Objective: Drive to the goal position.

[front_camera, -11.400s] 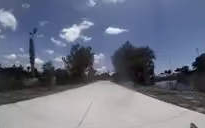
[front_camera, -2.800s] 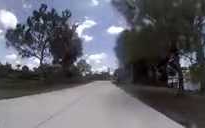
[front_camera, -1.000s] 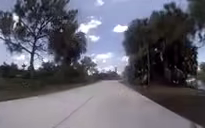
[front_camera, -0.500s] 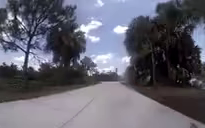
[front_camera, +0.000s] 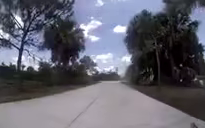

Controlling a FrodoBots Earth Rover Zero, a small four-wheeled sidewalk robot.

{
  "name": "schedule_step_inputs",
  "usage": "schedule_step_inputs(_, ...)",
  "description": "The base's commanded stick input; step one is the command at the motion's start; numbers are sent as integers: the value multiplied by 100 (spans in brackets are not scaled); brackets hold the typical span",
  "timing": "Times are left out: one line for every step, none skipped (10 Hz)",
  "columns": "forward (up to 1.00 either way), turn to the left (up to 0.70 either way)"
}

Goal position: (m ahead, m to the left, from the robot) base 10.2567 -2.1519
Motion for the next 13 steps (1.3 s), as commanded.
schedule_step_inputs(85, 0)
schedule_step_inputs(85, 0)
schedule_step_inputs(85, 0)
schedule_step_inputs(85, 0)
schedule_step_inputs(85, 0)
schedule_step_inputs(85, 0)
schedule_step_inputs(85, 0)
schedule_step_inputs(85, 0)
schedule_step_inputs(85, 0)
schedule_step_inputs(85, 0)
schedule_step_inputs(85, 0)
schedule_step_inputs(85, 0)
schedule_step_inputs(85, 0)
